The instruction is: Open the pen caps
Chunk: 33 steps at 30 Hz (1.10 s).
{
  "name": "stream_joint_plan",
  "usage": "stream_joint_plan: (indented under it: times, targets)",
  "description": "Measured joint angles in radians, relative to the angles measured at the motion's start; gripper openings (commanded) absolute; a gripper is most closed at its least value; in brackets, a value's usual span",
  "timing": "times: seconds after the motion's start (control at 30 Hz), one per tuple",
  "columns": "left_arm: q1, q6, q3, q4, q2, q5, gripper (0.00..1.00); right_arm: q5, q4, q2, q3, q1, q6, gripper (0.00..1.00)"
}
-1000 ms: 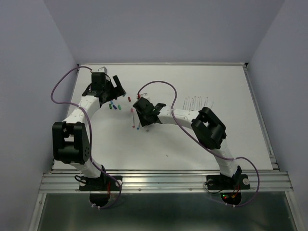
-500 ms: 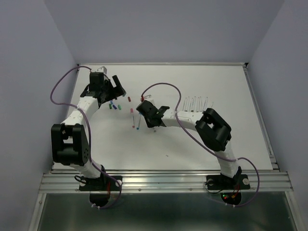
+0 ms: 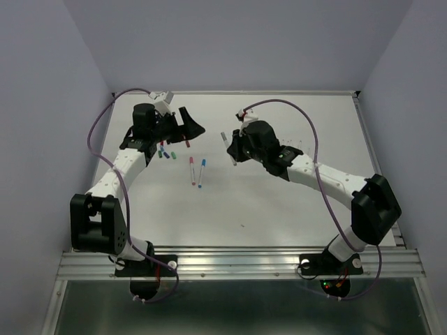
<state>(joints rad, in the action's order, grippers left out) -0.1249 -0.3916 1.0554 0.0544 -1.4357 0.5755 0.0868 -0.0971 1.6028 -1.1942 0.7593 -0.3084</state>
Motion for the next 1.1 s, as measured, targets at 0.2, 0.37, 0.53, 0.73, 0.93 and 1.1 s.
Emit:
stream_joint_plan:
  times: [0.2,0.37,0.53,0.73,0.93,1.1]
  targets:
    - [-0.084,-0.037,0.0,0.101,0.008,0.074,0.99,-0.209,0.153,-0.026,0.042,-0.014,-0.001,0.01]
    - [-0.118,-0.064,0.0,0.148,0.011,0.079,0.95,-0.306,0.219,-0.026,0.066,-0.021,-0.006,0.01]
    - [-0.119,-0.084,0.0,0.163,0.01,0.078,0.88,-0.332,0.277,-0.026,0.066,-0.026,-0.018,0.01]
    - [-0.126,-0.105,0.0,0.173,0.01,0.075,0.69,-0.331,0.33,-0.025,0.066,-0.026,-0.031,0.01]
    - [-0.131,-0.129,0.0,0.195,-0.002,0.074,0.39,-0.311,0.354,0.011,0.039,-0.026,-0.036,0.01]
    - [-0.13,-0.148,0.0,0.206,-0.021,0.07,0.31,-0.302,0.359,0.049,0.016,-0.026,-0.035,0.01]
